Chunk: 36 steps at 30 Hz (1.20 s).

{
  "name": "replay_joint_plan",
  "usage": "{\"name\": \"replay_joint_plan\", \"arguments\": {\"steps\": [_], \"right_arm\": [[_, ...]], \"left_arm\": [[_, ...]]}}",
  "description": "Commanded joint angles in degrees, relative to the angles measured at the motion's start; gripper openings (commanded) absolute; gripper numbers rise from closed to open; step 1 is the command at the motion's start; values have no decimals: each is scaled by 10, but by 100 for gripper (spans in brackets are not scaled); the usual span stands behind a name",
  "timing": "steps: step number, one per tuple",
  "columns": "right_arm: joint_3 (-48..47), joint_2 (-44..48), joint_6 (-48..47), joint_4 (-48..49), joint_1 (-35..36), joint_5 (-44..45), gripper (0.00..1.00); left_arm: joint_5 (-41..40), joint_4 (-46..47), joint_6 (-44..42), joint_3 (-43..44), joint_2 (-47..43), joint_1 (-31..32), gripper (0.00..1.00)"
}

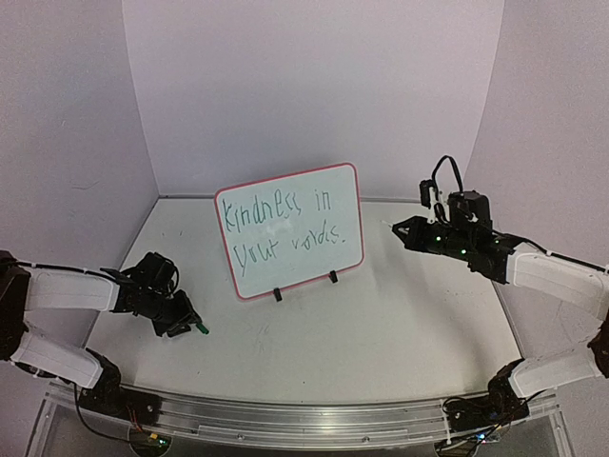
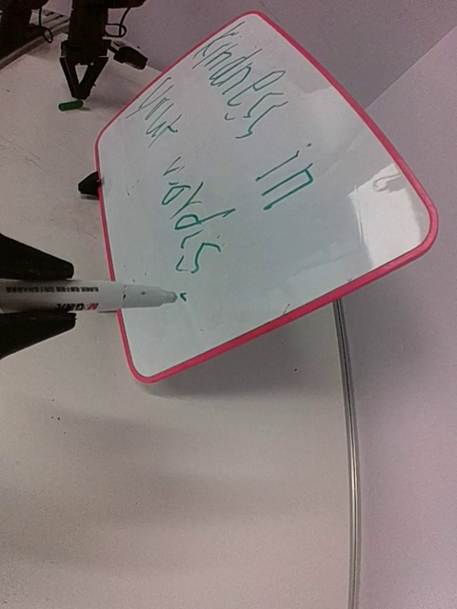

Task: Write a sentence on the whiteboard
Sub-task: Pick up the pen cap from the center of the board.

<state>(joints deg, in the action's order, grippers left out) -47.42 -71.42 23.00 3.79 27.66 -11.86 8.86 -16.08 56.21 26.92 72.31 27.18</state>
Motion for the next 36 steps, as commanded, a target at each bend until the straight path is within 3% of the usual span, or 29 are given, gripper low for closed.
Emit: {"name": "replay_joint_plan", "arguments": {"steps": [1, 13, 21, 29, 36], "right_arm": [[4, 15, 3, 17, -1, -8, 0], [11, 20, 4, 16, -1, -5, 0], [11, 15, 6, 16, -1, -8, 0], [20, 22, 6, 16, -1, -7, 0], [27, 30, 5, 16, -1, -2, 0]], "left_arm": [[2, 32, -5, 31, 41, 7, 32], [-26, -13, -49, 75, 79, 40, 22], [-65, -139, -105, 126, 106, 60, 24], [-66, -137, -113, 139, 128, 64, 27], [-72, -173, -120, 161, 157, 80, 21]]}}
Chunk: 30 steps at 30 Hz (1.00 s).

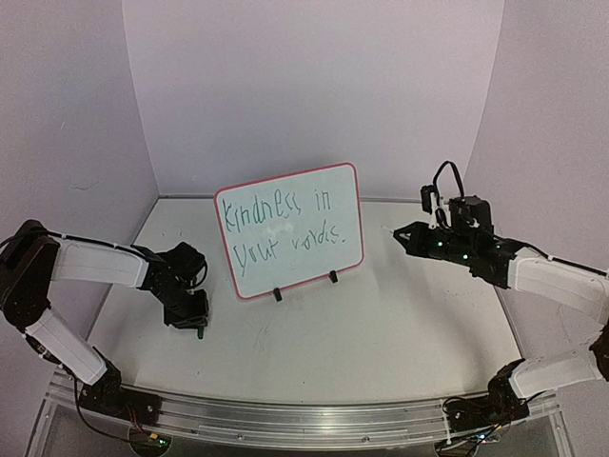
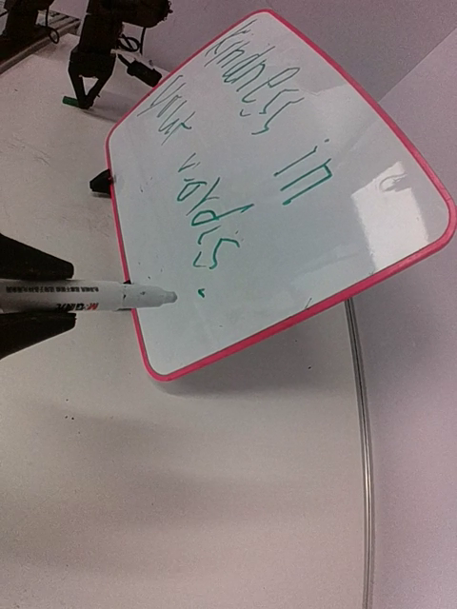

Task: Write a sentence on the whiteboard
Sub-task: Pick up the pen cap from the center of the board.

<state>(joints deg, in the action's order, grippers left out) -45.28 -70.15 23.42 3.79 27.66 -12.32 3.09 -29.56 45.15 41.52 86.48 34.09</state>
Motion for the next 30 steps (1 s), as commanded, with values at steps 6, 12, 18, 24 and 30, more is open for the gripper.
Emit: {"name": "replay_joint_plan", "arguments": {"steps": [6, 12, 18, 24, 30], "right_arm": [[7, 20, 0, 16, -1, 2, 0], [9, 21, 0, 16, -1, 3, 0], [13, 25, 0, 16, -1, 2, 0], [12, 32, 0, 16, -1, -19, 0], [16, 57, -1, 36, 9, -76, 0]], "left_arm": [[-26, -73, -8, 20, 23, 23, 21], [-63, -104, -15, 37, 40, 44, 19], [-60, -99, -17, 37, 59, 47, 12], [-52, -83, -6, 22, 51, 47, 0], [-46, -18, 54, -3, -38, 47, 0]]}}
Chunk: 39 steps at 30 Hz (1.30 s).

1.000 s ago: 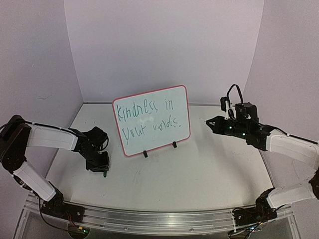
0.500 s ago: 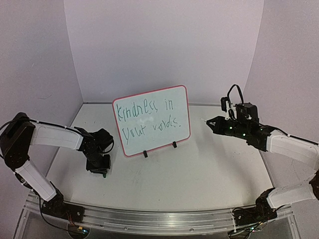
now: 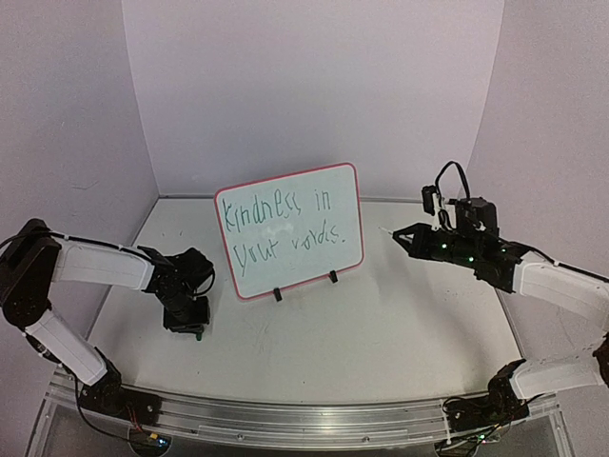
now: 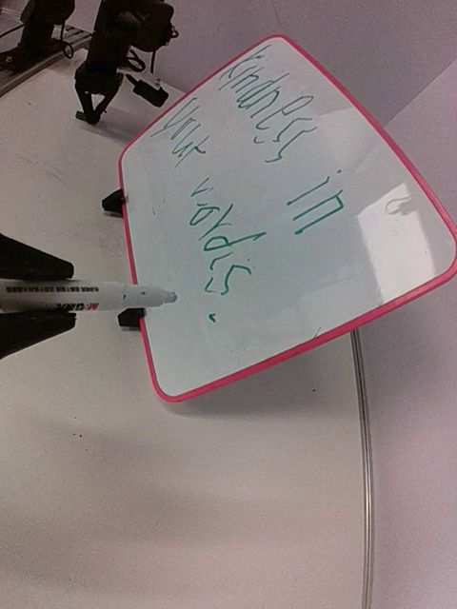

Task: Write a sentence on the whiteboard
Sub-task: Pick up the pen cap from the center of the board, then insert the whiteboard marker into the pen cap.

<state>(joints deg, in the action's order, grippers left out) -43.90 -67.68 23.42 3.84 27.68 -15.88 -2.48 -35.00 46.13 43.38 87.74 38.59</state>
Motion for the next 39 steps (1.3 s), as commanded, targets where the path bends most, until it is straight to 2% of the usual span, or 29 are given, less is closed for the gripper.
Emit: {"name": "replay_joint_plan", "arguments": {"steps": [1, 5, 9, 10, 11, 13, 17, 23, 28, 39], "right_arm": [[4, 37, -1, 41, 15, -41, 0], [14, 51, 5, 68, 64, -12, 0], [20, 36, 2, 106, 154, 51, 0], [27, 20, 7, 148, 188, 73, 0], [28, 12, 8, 155, 195, 77, 0], [22, -23, 0, 196, 262, 125, 0], [-13, -96, -20, 233, 351, 209, 0], [-81, -221, -46, 306, 444, 261, 0], [-154, -312, -62, 318, 484, 311, 0], [-224, -390, -59, 304, 485, 344, 0]], "left_arm": [[13, 49, 52, -25, -68, 2, 0], [17, 94, 97, -35, -133, 2, 0], [23, 142, 131, -41, -173, 2, 0], [46, 166, 150, -43, -189, 1, 0], [48, 176, 153, -44, -191, 1, 0], [65, 212, 187, -50, -210, 1, 0], [71, 251, 222, -58, -241, 1, 0], [79, 296, 269, -81, -278, 1, 0], [85, 299, 277, -81, -296, 1, 0], [89, 315, 298, -90, -315, 1, 0]]}}
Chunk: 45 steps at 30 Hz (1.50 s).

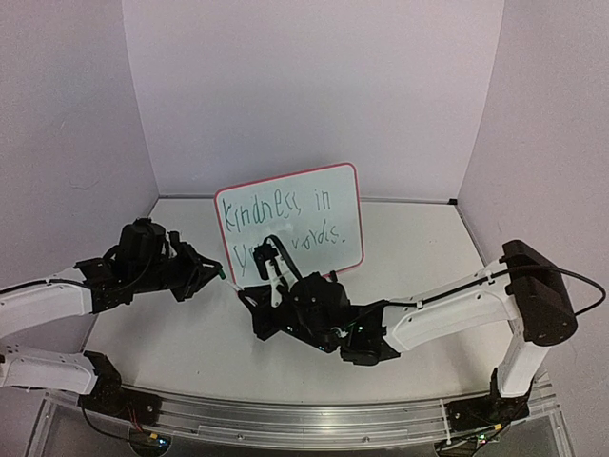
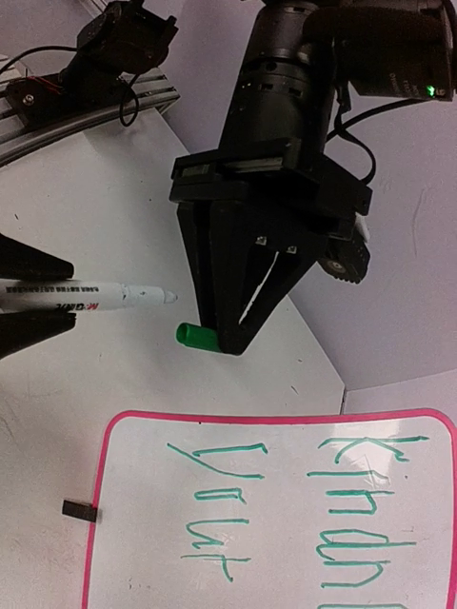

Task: Write a sentence on the whiteboard
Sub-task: Insert the whiteboard marker into the pen cap.

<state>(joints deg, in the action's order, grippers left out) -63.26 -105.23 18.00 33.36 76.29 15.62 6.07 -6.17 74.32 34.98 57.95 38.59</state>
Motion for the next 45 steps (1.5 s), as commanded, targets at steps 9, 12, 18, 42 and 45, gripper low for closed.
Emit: {"name": "replay_joint_plan", "arguments": {"steps": [9, 12, 18, 42, 45], "right_arm": [[-46, -39, 3, -4, -1, 32, 0], [-53, -46, 3, -8, -1, 31, 0], [-65, -55, 0, -16, -1, 36, 0], [-88, -74, -6, -34, -1, 61, 0], [-91, -76, -7, -33, -2, 62, 0]], "left_arm": [[-2, 29, 28, -14, -35, 1, 0], [-2, 26, 28, -13, -38, 1, 0], [1, 28, 30, -15, -38, 1, 0], [18, 34, 30, -12, -28, 1, 0], [18, 35, 32, -14, -31, 1, 0]]}}
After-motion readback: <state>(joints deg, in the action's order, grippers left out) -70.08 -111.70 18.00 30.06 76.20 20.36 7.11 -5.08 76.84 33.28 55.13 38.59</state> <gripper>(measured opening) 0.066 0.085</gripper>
